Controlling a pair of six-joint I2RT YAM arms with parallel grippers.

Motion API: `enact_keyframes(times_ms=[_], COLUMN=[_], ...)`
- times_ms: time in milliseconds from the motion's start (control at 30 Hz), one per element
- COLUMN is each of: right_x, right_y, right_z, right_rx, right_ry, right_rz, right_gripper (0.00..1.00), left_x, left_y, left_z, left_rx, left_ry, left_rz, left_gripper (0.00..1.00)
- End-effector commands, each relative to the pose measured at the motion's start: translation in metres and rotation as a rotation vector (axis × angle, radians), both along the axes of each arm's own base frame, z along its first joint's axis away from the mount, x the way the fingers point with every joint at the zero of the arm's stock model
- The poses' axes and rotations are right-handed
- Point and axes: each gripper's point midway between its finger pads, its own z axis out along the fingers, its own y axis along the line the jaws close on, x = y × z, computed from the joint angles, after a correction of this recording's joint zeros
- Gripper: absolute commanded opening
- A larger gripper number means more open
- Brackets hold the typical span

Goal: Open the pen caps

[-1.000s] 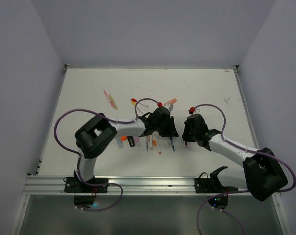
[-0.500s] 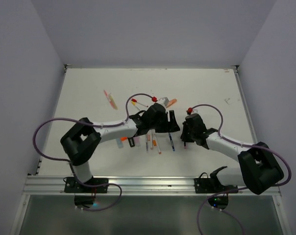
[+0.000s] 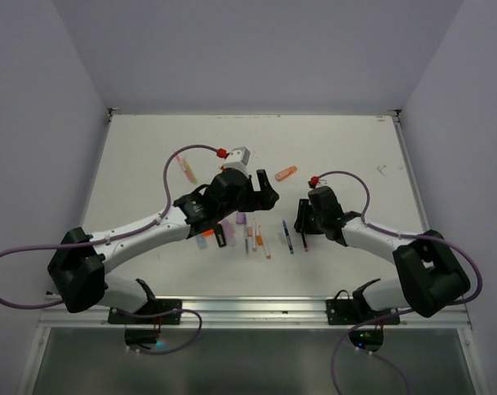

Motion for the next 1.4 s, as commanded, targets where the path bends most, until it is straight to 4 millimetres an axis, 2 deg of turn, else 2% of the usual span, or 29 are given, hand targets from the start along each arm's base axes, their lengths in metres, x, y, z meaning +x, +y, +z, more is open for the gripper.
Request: enact_keyframes(times_ms=[0, 200, 333, 433, 600, 867, 1000, 1067, 1167, 1367], right_x=[0.001, 0.012, 0.019, 0.023, 0.022, 0.032, 0.034, 0.036, 0.036, 0.036], right_y=[-0.006, -0.001, 0.001, 0.003, 0.019, 0.039, 0.03, 0.013, 0.0, -0.006], right_z=[-0.006, 0.005, 0.008, 0.008, 0.008, 0.014, 0.012, 0.009, 0.012, 0.017], right_rx=[-0.029, -0.008, -0.009, -0.004, 0.052, 0.109, 0.074, 0.009, -0.032, -0.043], right_ry=[0.021, -0.015, -0.02, -0.027, -0.028, -0.065, -0.061, -0.062, -0.076, -0.093], right_rz=[-0.036, -0.044, -0.052, -0.051, 0.019, 0.096, 0.054, -0.021, -0.07, -0.099], right_gripper=[0.44, 0.46, 0.46, 0.46, 0.45, 0.44, 0.43, 0.43, 0.42, 0.44], left_x=[0.007, 0.011, 0.011, 0.01, 0.009, 0.01, 0.009, 0.008, 0.007, 0.008], left_y=[0.04, 0.073, 0.086, 0.091, 0.096, 0.097, 0.098, 0.099, 0.1, 0.1], left_z=[-0.008, -0.008, -0.013, -0.017, -0.021, -0.024, -0.025, -0.027, -0.028, -0.028], left_rx=[0.072, 0.076, 0.083, 0.087, 0.091, 0.092, 0.099, 0.103, 0.102, 0.099], left_ry=[-0.015, -0.025, -0.018, -0.013, -0.009, -0.012, -0.007, -0.006, -0.006, -0.007], left_rz=[0.092, 0.151, 0.174, 0.181, 0.19, 0.19, 0.189, 0.189, 0.191, 0.194], left_gripper=[0.92, 0.92, 0.92, 0.92, 0.91, 0.91, 0.91, 0.91, 0.91, 0.91])
